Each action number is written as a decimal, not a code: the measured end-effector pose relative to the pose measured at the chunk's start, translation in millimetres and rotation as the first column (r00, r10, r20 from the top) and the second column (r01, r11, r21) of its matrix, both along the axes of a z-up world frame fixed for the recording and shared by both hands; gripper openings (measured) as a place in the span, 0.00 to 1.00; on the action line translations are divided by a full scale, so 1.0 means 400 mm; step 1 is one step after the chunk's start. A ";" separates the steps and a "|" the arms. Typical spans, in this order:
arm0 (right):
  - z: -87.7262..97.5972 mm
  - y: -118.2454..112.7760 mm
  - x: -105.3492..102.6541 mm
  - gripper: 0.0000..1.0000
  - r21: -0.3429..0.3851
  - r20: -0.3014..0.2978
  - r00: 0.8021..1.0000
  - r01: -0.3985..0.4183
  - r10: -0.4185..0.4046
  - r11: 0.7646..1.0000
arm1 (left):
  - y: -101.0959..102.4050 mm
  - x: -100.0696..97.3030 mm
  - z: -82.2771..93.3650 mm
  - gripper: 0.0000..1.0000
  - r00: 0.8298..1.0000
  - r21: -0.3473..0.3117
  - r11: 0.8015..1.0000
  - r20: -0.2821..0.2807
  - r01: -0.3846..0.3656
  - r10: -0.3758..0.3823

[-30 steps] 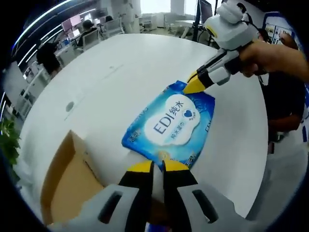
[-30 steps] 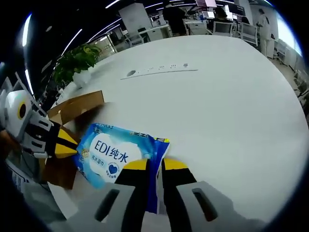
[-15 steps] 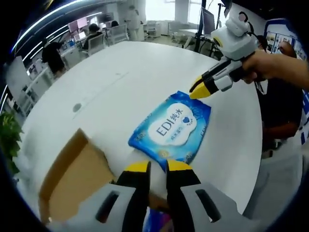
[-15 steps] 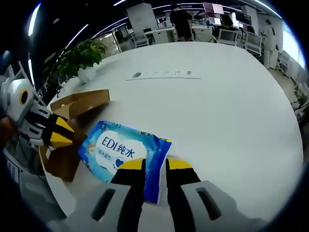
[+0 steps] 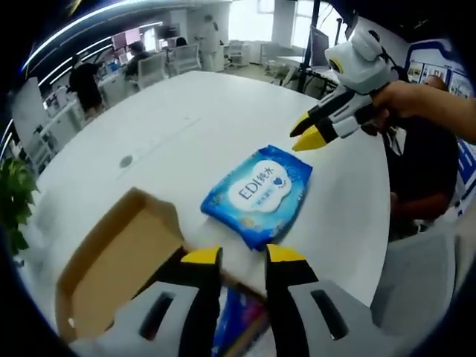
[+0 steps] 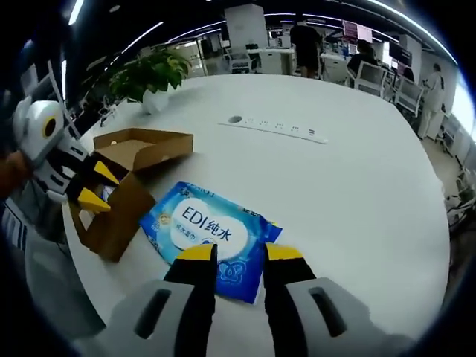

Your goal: Operate the shoe box by opening the lid, removing the specified soft item, and placing it in the target area until the item is outside and the box remains undamaged.

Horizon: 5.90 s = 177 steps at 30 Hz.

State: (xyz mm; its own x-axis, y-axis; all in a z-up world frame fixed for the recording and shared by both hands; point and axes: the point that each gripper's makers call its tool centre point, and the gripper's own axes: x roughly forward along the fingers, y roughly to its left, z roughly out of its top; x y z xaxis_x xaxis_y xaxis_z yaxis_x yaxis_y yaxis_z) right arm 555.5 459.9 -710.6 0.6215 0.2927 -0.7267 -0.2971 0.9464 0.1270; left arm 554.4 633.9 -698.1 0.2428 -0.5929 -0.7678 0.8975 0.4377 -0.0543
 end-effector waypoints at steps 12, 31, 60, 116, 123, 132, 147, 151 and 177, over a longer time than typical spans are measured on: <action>0.055 0.095 -0.012 0.24 -0.032 0.033 0.992 -0.119 0.120 0.992 | 0.070 -0.019 0.027 0.24 1.000 -0.015 1.000 0.017 0.010 -0.010; 0.085 0.275 -0.014 0.26 -0.075 0.071 0.938 -0.334 0.339 0.940 | 0.204 -0.023 -0.009 0.25 0.999 0.021 0.999 0.021 -0.038 0.037; 0.026 0.490 -0.011 0.25 -0.103 0.034 0.826 -0.556 0.562 0.824 | 0.258 0.065 -0.058 0.19 0.992 -0.011 0.993 0.053 -0.115 0.116; -0.106 0.658 -0.041 0.00 -0.242 -0.100 0.581 -0.802 0.808 0.547 | 0.260 0.104 -0.067 0.00 0.990 -0.124 0.982 0.012 -0.139 0.141; -0.089 0.655 -0.047 0.00 -0.243 -0.094 0.589 -0.795 0.802 0.555 | 0.257 0.101 -0.051 0.00 0.989 -0.137 0.980 0.008 -0.144 0.147; -0.056 0.660 -0.047 0.00 -0.264 -0.070 0.583 -0.794 0.810 0.548 | 0.270 0.100 -0.025 0.00 0.987 -0.137 0.978 0.026 -0.154 0.159; 0.036 0.674 -0.035 0.00 -0.293 0.001 0.597 -0.767 0.802 0.571 | 0.288 0.115 0.059 0.00 0.979 -0.149 0.973 0.081 -0.174 0.188; 0.063 0.673 -0.036 0.00 -0.306 0.019 0.597 -0.760 0.802 0.573 | 0.291 0.115 0.082 0.00 0.977 -0.149 0.973 0.096 -0.174 0.190; 0.201 0.581 -0.101 0.00 -0.332 0.080 0.620 -0.722 0.780 0.608 | 0.202 0.052 0.219 0.00 0.979 -0.152 0.983 0.161 -0.099 0.123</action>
